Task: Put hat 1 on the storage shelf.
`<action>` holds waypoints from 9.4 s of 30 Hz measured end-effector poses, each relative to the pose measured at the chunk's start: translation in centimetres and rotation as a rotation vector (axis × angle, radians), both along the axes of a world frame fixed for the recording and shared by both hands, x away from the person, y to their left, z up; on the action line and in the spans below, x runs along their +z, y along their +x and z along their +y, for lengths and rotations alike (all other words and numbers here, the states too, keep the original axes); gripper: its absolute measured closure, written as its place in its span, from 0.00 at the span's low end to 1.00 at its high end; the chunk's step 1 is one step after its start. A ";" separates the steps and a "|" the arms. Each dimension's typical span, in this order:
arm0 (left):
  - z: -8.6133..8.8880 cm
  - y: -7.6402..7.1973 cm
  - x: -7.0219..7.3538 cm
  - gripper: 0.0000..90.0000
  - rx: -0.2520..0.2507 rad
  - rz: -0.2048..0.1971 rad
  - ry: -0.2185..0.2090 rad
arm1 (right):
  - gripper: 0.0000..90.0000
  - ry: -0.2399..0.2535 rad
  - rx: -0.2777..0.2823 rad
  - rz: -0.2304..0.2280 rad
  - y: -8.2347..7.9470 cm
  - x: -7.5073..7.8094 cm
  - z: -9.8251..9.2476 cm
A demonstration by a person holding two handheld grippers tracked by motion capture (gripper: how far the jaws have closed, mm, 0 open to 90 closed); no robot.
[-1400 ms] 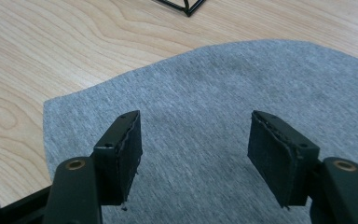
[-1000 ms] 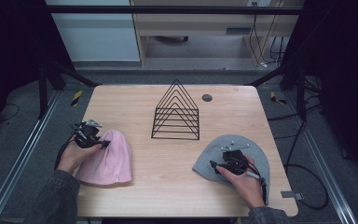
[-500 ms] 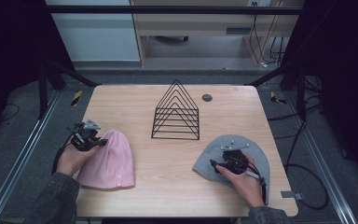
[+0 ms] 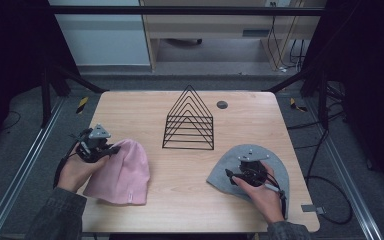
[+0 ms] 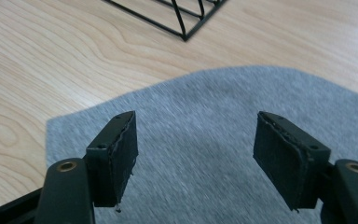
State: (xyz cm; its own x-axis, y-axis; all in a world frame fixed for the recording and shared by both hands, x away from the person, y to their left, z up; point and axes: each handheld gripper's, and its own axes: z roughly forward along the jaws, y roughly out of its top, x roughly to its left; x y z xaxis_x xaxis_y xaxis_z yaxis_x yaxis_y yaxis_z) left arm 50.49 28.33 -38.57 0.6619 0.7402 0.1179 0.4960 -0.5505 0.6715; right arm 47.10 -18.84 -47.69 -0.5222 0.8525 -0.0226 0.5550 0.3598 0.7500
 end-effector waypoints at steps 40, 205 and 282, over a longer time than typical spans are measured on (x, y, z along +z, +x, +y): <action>-5.8 -0.2 13.0 0.93 -0.126 -0.167 -0.008 | 0.31 -0.042 0.317 -0.026 0.7 7.2 11.7; -15.8 10.7 10.9 0.89 -0.177 -0.336 -0.224 | 0.93 -0.047 0.234 -0.105 11.4 10.8 5.3; -13.7 5.3 2.7 0.45 -0.104 -0.188 -0.172 | 0.57 -0.025 -0.197 0.165 7.7 1.2 -11.4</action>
State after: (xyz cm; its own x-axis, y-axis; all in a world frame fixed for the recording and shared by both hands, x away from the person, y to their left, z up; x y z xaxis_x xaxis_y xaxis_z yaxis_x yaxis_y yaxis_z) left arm 55.81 14.60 -35.84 0.7140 0.6889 0.1248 0.3001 -0.4622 0.8345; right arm 54.82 -30.28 -46.50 -0.3449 0.9383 0.0264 0.7302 0.2505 0.6357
